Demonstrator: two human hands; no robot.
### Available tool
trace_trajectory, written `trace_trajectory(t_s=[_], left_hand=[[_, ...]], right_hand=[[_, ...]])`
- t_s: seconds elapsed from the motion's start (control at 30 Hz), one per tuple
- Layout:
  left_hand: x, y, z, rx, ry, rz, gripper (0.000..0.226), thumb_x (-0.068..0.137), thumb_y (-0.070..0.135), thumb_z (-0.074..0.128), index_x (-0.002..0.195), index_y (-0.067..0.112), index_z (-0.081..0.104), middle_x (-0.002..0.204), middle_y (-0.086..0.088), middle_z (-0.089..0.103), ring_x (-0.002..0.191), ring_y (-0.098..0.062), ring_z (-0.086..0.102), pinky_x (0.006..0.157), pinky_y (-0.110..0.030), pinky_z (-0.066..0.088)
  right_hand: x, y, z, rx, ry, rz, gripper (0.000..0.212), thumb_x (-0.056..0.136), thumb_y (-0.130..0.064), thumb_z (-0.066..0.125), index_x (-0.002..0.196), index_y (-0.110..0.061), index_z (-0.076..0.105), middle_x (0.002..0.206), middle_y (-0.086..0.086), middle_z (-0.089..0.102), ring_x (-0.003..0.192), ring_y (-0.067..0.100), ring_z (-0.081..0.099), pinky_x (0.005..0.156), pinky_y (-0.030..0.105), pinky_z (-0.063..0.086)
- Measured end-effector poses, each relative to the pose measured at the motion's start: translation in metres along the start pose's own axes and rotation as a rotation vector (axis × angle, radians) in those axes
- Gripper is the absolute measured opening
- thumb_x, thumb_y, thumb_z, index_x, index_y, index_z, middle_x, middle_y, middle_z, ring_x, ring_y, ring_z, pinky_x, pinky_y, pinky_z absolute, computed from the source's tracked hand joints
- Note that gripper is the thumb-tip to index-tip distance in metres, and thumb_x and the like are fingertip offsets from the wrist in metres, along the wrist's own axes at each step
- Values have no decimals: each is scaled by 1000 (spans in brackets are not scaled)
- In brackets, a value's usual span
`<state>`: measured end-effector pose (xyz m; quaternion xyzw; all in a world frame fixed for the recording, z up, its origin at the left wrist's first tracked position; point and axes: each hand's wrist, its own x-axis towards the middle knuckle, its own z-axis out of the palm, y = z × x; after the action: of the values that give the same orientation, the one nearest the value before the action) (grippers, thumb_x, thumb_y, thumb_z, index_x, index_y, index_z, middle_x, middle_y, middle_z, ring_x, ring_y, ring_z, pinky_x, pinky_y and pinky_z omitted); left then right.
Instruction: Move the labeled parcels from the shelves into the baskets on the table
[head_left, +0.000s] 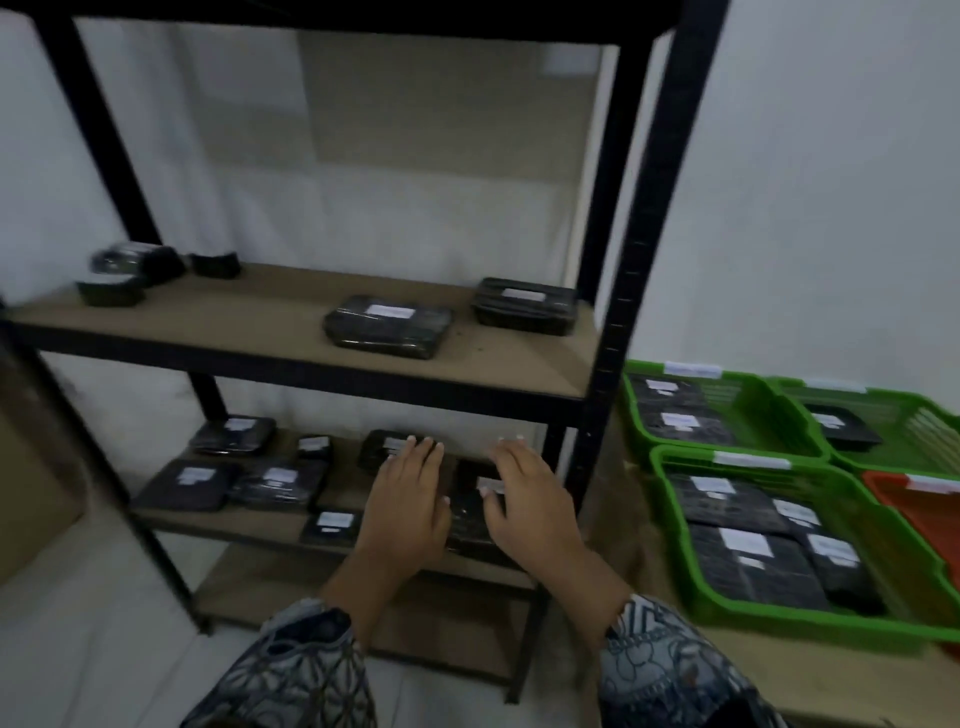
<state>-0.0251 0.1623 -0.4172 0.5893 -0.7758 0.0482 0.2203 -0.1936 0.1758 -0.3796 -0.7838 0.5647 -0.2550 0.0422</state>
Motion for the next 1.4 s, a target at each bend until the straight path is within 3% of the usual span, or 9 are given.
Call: trace_trajectory(t_s=[0.3, 0.6, 0.87, 1.13, 1.3, 1.4], left_hand=[[-2, -117, -66, 39, 103, -196, 59, 82, 31, 39, 132, -1, 46, 135, -21, 49, 128, -36, 44, 103, -53, 36], [62, -228, -104, 103, 172, -293, 61, 84, 35, 33, 131, -2, 47, 135, -21, 49, 130, -37, 40, 103, -51, 37], [98, -327, -111, 98, 184, -362, 61, 83, 35, 33, 130, -2, 48, 133, -22, 50, 128, -40, 41, 101, -52, 38], [93, -438, -123, 113, 214, -447, 64, 85, 38, 33, 136, -1, 42, 140, -21, 44, 134, -36, 34, 107, -48, 30], [105, -503, -143, 104, 156, -399, 64, 87, 36, 38, 139, -1, 36, 142, -21, 40, 134, -34, 33, 111, -42, 23], [115, -532, -147, 98, 120, -349, 72, 88, 47, 25, 140, -2, 35, 144, -22, 37, 136, -33, 30, 112, -41, 21]], right_hand=[[83, -121, 39, 55, -59, -230, 49, 95, -29, 47, 141, -16, 37, 151, 4, 34, 144, 17, 19, 118, 36, 23], [196, -198, 80, 147, -55, -388, 48, 95, -29, 47, 140, -15, 39, 151, 5, 34, 143, 19, 21, 115, 33, 20], [283, -233, 115, 158, -165, -386, 49, 98, -29, 43, 144, -16, 32, 153, 2, 28, 145, 17, 16, 115, 30, 16], [344, -297, 170, 192, -242, -278, 54, 95, -32, 48, 144, -16, 30, 152, 5, 29, 140, 22, 25, 111, 34, 26], [376, -347, 201, 233, -245, -147, 66, 92, -37, 53, 148, -20, 22, 154, 5, 25, 141, 24, 25, 111, 38, 31], [396, -372, 216, 250, -233, -79, 75, 89, -40, 58, 149, -21, 17, 155, 5, 22, 141, 24, 27, 110, 38, 32]])
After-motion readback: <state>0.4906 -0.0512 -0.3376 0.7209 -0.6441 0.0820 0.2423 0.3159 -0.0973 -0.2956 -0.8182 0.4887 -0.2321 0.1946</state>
